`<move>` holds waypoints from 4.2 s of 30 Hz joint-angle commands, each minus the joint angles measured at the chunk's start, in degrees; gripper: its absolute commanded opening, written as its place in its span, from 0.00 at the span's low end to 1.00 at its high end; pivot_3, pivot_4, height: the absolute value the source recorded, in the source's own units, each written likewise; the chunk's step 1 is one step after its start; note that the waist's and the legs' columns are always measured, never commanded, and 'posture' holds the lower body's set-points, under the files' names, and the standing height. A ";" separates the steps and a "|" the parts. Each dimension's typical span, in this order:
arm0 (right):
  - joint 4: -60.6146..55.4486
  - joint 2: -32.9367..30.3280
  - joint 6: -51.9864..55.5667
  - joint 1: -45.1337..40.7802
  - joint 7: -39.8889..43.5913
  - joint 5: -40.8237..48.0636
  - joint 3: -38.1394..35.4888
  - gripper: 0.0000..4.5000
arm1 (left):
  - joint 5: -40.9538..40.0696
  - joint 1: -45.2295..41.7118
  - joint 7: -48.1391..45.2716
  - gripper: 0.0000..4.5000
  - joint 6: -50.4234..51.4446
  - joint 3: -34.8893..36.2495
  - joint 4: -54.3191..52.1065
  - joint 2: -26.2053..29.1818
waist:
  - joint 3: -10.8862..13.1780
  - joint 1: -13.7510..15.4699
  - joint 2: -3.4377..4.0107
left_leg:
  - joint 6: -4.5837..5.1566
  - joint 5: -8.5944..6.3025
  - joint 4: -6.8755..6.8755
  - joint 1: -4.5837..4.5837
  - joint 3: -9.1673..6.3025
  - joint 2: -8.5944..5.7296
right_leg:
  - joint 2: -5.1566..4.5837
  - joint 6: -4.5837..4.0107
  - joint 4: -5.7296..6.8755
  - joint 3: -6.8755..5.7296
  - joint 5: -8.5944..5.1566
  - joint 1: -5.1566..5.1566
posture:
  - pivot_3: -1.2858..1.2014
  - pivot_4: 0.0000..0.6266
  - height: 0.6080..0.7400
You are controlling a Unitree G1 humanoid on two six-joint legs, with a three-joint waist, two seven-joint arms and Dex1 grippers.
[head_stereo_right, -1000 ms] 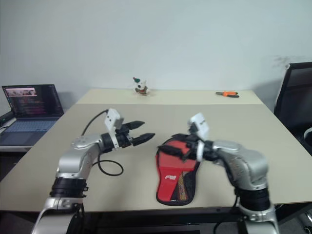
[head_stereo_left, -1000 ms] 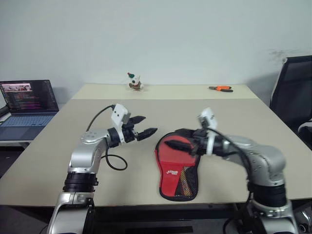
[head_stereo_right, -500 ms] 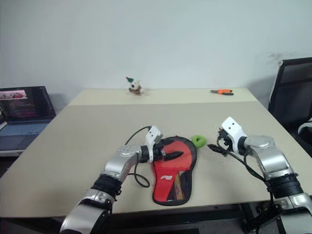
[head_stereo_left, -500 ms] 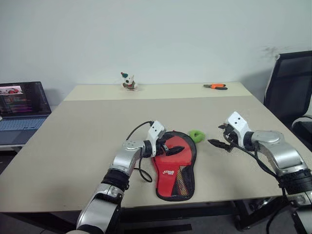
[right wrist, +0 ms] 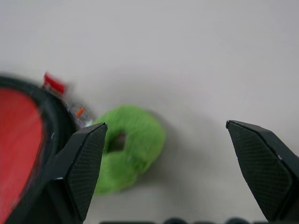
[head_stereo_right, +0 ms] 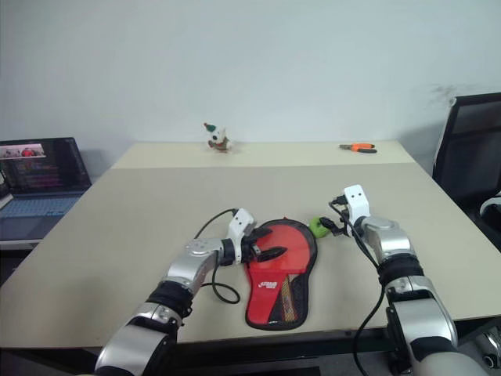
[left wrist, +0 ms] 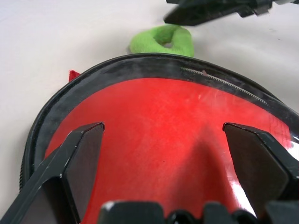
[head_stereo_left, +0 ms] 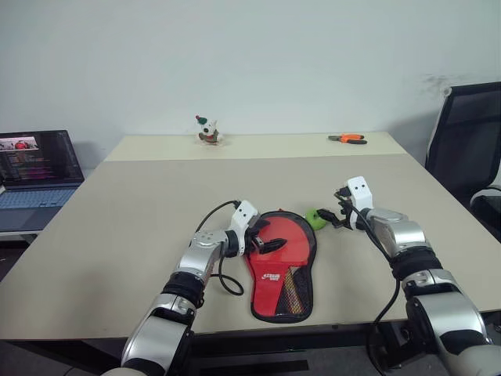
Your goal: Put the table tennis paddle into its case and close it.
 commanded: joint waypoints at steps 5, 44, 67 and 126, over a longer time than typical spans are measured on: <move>5.18 2.42 0.81 -2.71 0.86 0.13 -0.82 1.00 | 0.91 0.29 0.47 0.98 -1.24 0.45 -0.52 0.37 | 0.00 -0.23 0.01 | 0.00 0.00 0.00 0.00 0.05 0.00 | 0.02 0.00 0.00 0.03 0.00 0.00 | 0.52 0.24 1.00; -51.11 -22.06 27.67 25.46 21.72 0.63 7.69 0.01 | 8.84 -4.13 -6.96 1.00 -11.11 -3.13 20.75 -1.85 | -0.30 0.95 0.39 | 0.07 -0.05 0.04 0.04 -0.07 -0.24 | 0.12 0.09 -0.11 -0.09 -0.02 0.20 | 0.52 0.24 1.00; -96.12 -40.53 33.63 53.36 37.41 28.56 4.76 0.01 | 9.45 -6.65 -2.26 1.00 -12.86 -2.82 24.13 -4.11 | -0.40 1.73 0.34 | 0.17 -0.16 0.07 0.49 -0.36 -0.29 | 0.00 0.69 -0.63 -0.31 -0.38 1.06 | 0.52 0.24 1.00; -34.11 0.49 27.23 15.38 1.70 12.95 4.09 0.11 | -19.95 22.00 -15.78 1.00 29.58 10.10 -45.69 26.75 | 0.06 0.59 0.04 | 0.21 -0.17 0.09 -0.06 -0.43 0.00 | -0.01 0.14 -0.04 -0.03 -0.14 0.03 | 0.52 0.24 1.00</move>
